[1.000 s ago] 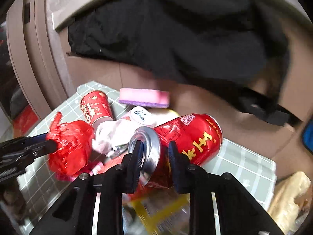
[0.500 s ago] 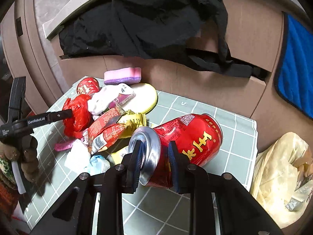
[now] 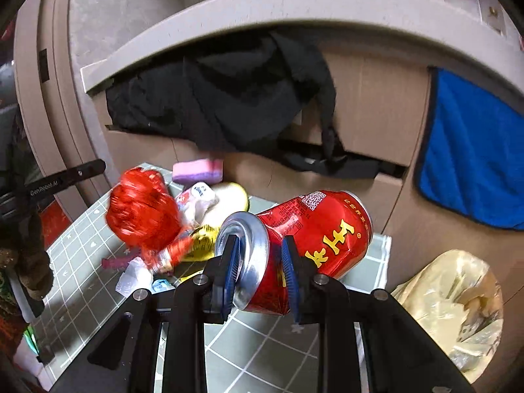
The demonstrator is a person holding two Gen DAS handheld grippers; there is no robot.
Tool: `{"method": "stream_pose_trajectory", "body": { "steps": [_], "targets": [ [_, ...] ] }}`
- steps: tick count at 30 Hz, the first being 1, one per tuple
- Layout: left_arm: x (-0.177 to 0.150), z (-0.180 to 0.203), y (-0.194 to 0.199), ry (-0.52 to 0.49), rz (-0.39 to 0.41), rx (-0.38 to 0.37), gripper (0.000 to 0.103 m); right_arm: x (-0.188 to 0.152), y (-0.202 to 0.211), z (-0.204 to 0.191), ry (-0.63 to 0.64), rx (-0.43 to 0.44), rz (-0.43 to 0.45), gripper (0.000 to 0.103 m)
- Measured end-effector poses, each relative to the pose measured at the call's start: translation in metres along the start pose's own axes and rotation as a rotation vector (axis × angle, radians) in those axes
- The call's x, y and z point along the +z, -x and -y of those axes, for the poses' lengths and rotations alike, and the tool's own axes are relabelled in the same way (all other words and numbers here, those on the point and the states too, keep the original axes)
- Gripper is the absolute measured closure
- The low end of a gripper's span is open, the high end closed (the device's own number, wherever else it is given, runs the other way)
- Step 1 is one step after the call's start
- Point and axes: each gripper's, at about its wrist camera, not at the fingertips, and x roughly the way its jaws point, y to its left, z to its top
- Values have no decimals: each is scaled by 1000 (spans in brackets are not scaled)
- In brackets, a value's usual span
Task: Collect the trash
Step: 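Lift the red bag and red can and carry both toward the yellow-lined bin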
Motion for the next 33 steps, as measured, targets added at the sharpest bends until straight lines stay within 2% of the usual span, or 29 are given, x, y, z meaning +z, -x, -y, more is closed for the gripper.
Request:
{"method": "stream_pose_trajectory", "body": {
  "steps": [4, 7, 8, 10, 11, 13, 14, 18, 19, 21, 24, 27, 29, 33],
  "targets": [
    [-1, 6, -2, 7, -17, -28, 103, -5, 4, 6, -21, 32, -8, 80],
    [-11, -6, -12, 52, -44, -49, 96, -18, 0, 8, -27, 48, -30, 80],
    [-16, -17, -17, 87, -60, -65, 91, -23, -2, 9, -33, 53, -43, 80],
    [-23, -33, -25, 138, -95, -77, 53, -31, -8, 11, -52, 65, -65, 80],
    [-27, -45, -29, 175, -111, -77, 47, -34, -10, 12, -60, 70, -71, 80],
    [-34, -68, -33, 244, -117, -42, 42, -40, -14, 12, -68, 68, -84, 80],
    [-39, -81, -37, 275, -129, 2, 40, -42, -16, 11, -68, 65, -87, 80],
    [-57, -105, -59, 317, -223, 90, 36, -48, -24, 6, -67, 66, -106, 80],
    [-62, -110, -65, 330, -242, 91, 30, -49, -25, 3, -67, 69, -109, 80],
    [-69, -117, -73, 380, -251, 59, 24, -51, -28, -2, -58, 70, -116, 80],
    [-72, -118, -83, 418, -278, 30, 22, -53, -31, -10, -33, 60, -129, 80],
    [-78, -117, -103, 474, -376, -33, 23, -55, -33, -14, -26, 60, -142, 80],
    [-74, -107, -101, 461, -365, -36, 39, -55, -32, -15, -26, 56, -140, 80],
    [-58, -82, -78, 371, -274, -6, 44, -51, -25, -17, 1, 36, -114, 80]
  ]
}}
